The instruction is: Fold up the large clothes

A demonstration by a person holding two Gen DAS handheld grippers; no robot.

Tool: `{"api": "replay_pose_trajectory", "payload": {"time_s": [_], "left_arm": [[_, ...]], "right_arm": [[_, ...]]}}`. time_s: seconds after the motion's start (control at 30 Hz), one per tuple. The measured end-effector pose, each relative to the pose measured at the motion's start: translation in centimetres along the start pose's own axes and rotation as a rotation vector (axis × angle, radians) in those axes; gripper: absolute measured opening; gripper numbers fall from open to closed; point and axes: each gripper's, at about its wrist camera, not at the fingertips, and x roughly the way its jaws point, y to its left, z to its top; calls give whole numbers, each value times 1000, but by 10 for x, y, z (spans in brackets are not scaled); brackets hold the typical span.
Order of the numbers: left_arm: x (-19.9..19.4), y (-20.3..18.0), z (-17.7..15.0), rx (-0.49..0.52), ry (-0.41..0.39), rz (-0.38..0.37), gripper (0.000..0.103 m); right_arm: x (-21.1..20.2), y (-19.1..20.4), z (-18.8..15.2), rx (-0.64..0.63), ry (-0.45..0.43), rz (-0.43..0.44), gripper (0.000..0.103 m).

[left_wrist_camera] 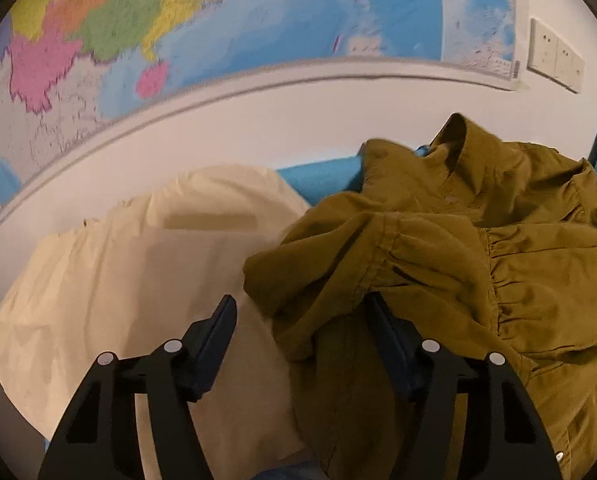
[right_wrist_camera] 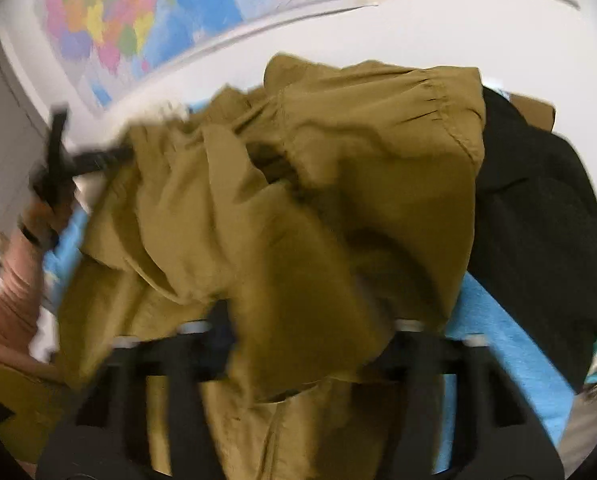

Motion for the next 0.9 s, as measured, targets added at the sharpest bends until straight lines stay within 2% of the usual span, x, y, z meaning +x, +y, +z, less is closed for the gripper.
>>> {"api": "replay_pose_trajectory", "payload": {"time_s": [0.03,0.1,0.17,0.2,0.3,0.4,0.5,0.53,0.63,0.67,0.7,0.8,0.9], "left_arm": [[1,1,-2,-3,1,5,64],[1,4,-4,-8,-4,11,64],[-1,5,-6,-13,-6,29,64],[-2,5,-6,-11,-7,35,64],[-9,0,-7,-10,-21,86,70],[-28,-5,-6,-27,-82,96,70],[-61,-12,-10,-18,-180,20,70],[-69,-15,-12,-7,-200,-16,70],[-77,-35,-20,56,-213,-151,70],[-74,-41,-21,69,-206,-168,70],[-69,-48,-25,92,-193,-167,70],[-47,-57,-31,122,-127,-154,70],[-25,-57,-32,105,-72,-131,70]], "right_arm": [[-10,-5,5,28,-26,56,8],[-27,-12,20,74,-97,144,7],[-35,-19,35,95,-130,173,7],[-31,-27,43,128,-124,169,7],[0,-45,54,196,-20,75,7],[23,-49,55,203,26,28,7],[21,-48,54,207,11,18,7],[17,-44,54,191,3,-2,9],[-2,-32,54,163,-40,-78,28],[-6,-30,55,159,-64,-107,43],[-18,-22,56,140,-115,-144,47],[-50,1,50,71,-228,-146,47],[-44,41,49,-74,-208,-73,47]]}}
